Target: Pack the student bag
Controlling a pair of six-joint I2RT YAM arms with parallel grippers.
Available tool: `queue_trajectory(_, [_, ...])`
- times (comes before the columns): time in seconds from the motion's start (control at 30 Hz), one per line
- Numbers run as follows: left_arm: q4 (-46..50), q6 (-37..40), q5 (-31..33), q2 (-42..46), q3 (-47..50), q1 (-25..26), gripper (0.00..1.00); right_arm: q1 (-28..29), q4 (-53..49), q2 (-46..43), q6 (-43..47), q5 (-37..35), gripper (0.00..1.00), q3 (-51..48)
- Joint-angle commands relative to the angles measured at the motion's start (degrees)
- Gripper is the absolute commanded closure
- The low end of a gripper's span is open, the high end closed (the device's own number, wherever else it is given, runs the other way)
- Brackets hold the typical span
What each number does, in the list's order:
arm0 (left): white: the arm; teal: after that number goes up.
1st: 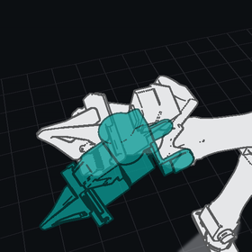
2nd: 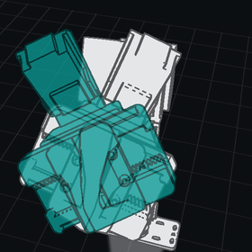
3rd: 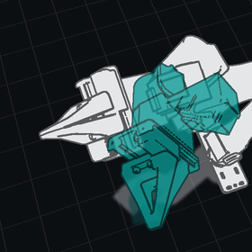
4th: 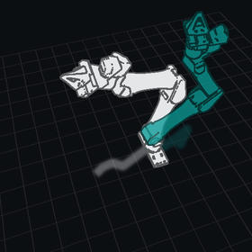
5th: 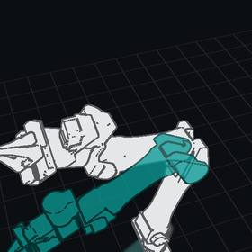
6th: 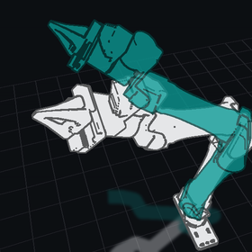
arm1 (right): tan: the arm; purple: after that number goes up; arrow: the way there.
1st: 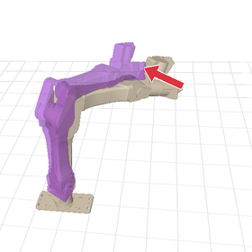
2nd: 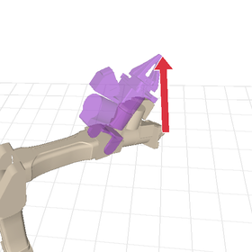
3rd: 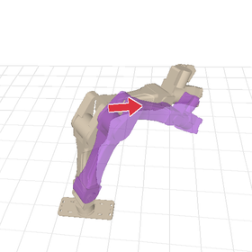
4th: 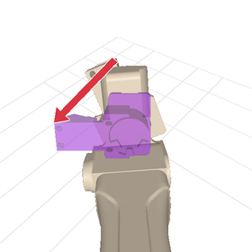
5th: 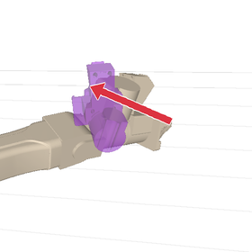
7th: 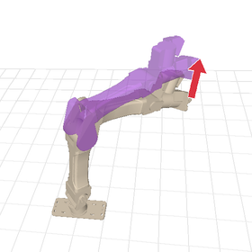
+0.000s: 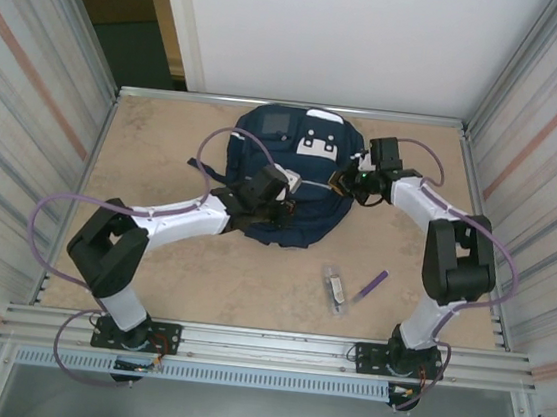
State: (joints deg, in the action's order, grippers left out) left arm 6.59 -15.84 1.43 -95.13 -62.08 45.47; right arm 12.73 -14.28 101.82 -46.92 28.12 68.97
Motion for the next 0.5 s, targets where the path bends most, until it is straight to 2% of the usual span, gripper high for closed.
queue_trajectory(0.0, [1.0, 6.0, -3.2, 1.4, 0.8, 0.1, 1.00, -5.7, 3.1, 3.8, 0.8, -1.7, 0.83, 4.4])
queue_trajectory(0.03, [0.0, 5.4, -4.1, 0.3, -0.7, 0.3, 1.00, -6.2, 3.2, 2.7, -0.3, -1.5, 0.59, 3.6])
queue_trajectory(0.07, [-1.3, 4.6, -5.1, -1.0, -2.4, 0.5, 1.00, -6.5, 2.9, 0.6, -1.1, -2.2, 0.52, 2.1])
queue_trajectory(0.2, [-5.9, 3.0, -7.9, -7.8, -11.2, 2.2, 1.00, -7.4, -4.5, -11.4, -2.7, -7.7, 0.40, -4.3])
queue_trajectory(0.27, [-7.0, 3.5, -7.2, -11.4, -16.0, 3.8, 1.00, -7.7, -6.9, -17.8, -4.7, -8.7, 0.38, -8.8])
queue_trajectory(0.33, [-6.7, 4.0, -7.4, -15.2, -21.3, 5.3, 1.00, -7.6, -6.9, -23.2, -6.6, -6.4, 0.37, -13.6])
queue_trajectory(0.47, [-7.7, 3.0, -7.2, -18.8, -26.7, 7.1, 1.00, -7.6, -6.3, -27.2, -9.0, -3.7, 0.37, -17.7])
